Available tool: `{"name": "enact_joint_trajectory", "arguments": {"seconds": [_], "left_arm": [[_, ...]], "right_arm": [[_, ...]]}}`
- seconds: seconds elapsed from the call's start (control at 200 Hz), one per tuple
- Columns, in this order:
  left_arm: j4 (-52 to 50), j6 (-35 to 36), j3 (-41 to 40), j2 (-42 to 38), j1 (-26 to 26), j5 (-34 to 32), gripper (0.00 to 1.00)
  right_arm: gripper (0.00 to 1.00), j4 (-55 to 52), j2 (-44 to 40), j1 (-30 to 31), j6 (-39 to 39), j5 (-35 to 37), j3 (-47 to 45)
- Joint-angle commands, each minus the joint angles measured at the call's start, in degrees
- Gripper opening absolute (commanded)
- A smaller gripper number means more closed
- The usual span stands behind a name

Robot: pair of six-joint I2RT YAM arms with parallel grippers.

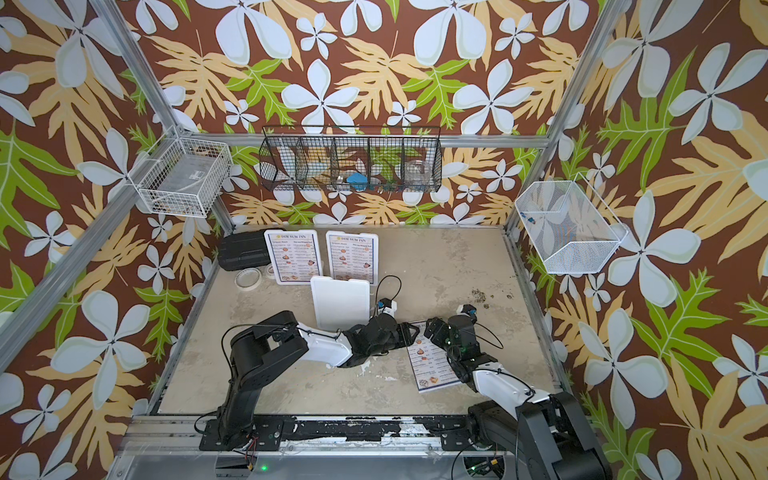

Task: Insert the menus into the narrow rack
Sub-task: Pick up the menu from the center of the board.

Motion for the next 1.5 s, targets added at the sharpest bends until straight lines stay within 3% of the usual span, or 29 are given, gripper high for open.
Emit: {"name": "enact_joint_trajectory", "arguments": {"seconds": [0.0, 0.105, 0.175, 0.345, 0.551, 0.761, 0.821, 0.916, 1.031, 1.151, 1.296, 1.491], "left_arm": [[-7.3, 1.3, 0.0, 1.0, 0.4, 0.9, 0.46], [-6.2, 2.1, -0.5, 0.7, 0.8, 1.5, 0.33], [-5.7, 2.9, -0.8, 0.3, 1.1, 1.7, 0.18], [-2.7, 6.2, -1.5, -0.7, 2.0, 4.6, 0.0], [5.7, 9.3, -4.4, -2.4, 3.5, 11.6, 0.0], [36.4, 8.1, -16.7, -7.7, 5.7, 24.6, 0.0], [40.7, 6.6, -18.7, -8.8, 7.3, 27.8, 0.0], [38.2, 7.9, -18.4, -10.8, 9.6, 31.6, 0.0], [30.7, 13.7, -18.2, -16.1, 10.3, 30.8, 0.0], [21.8, 19.5, -17.8, -22.9, 10.3, 28.9, 0.0], [15.9, 22.8, -16.5, -25.6, 10.2, 29.0, 0.0], [10.1, 27.9, -16.7, -31.6, 10.3, 29.0, 0.0]], "right_arm": [[0.89, -7.7, 0.0, 0.1, 2.0, -4.2, -0.9], [0.89, -8.1, -1.5, 0.1, 1.7, -4.2, -1.1], [0.89, -8.3, -2.8, 0.1, 1.1, -4.3, -1.0], [0.89, -7.7, -7.1, 0.1, 0.1, -4.6, -1.8], [0.89, -10.2, -14.8, 0.1, -2.0, -3.3, -1.1], [0.96, -7.2, -26.9, 0.1, -3.7, -1.3, -2.0], [0.96, -6.4, -29.9, 0.1, -3.8, 0.6, -1.7], [0.96, -1.0, -33.9, 0.0, -5.9, 0.3, -2.2], [0.94, 9.8, -34.9, 0.0, -9.8, -4.6, -3.5], [0.93, 13.0, -31.6, 0.0, -12.8, -9.2, -1.6], [0.91, 17.4, -28.1, -0.2, -14.3, -14.0, -3.0], [0.97, 18.7, -30.6, -0.5, -17.3, -21.9, -4.6]]}}
